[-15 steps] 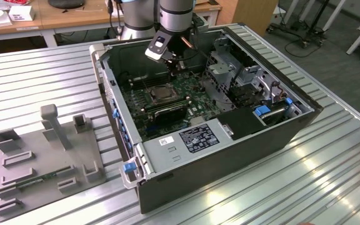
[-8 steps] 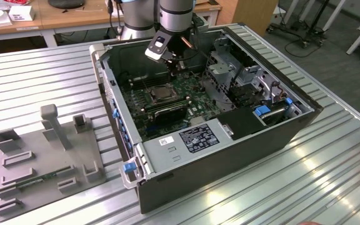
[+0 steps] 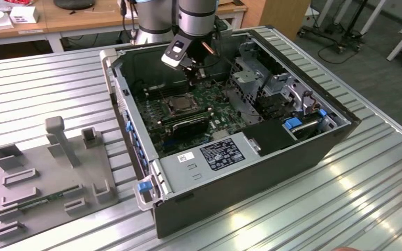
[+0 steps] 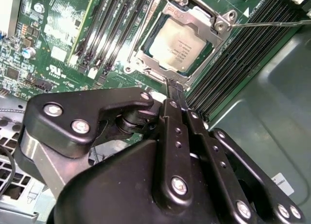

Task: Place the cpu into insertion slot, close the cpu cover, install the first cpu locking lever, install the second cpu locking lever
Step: 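Close the cpu cover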

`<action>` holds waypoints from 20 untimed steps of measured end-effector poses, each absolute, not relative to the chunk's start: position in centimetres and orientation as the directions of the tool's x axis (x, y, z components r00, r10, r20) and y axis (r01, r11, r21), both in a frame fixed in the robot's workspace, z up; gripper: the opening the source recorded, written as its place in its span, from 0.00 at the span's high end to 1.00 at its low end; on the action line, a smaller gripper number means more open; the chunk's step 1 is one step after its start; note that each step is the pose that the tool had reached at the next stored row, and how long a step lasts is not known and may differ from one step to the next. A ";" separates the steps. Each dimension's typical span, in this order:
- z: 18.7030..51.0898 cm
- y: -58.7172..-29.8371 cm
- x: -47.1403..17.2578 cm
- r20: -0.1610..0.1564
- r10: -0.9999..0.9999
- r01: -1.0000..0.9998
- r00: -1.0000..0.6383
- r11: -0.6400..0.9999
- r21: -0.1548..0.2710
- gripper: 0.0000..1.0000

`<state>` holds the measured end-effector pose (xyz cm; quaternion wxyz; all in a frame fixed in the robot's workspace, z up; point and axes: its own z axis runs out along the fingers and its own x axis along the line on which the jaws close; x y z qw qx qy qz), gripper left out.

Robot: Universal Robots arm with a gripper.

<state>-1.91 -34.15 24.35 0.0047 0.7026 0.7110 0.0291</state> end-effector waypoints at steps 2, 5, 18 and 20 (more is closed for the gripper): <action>24.4 -34.2 -1.9 0.034 0.999 0.999 -0.013 0.011 0.048 0.90; 24.3 -34.1 -1.9 0.034 0.999 0.999 -0.013 0.011 0.047 0.90; 23.7 -34.2 -2.8 0.028 1.000 0.999 -0.013 0.011 0.047 0.90; 23.7 -34.2 -2.8 0.027 1.000 0.999 -0.013 0.011 0.047 0.90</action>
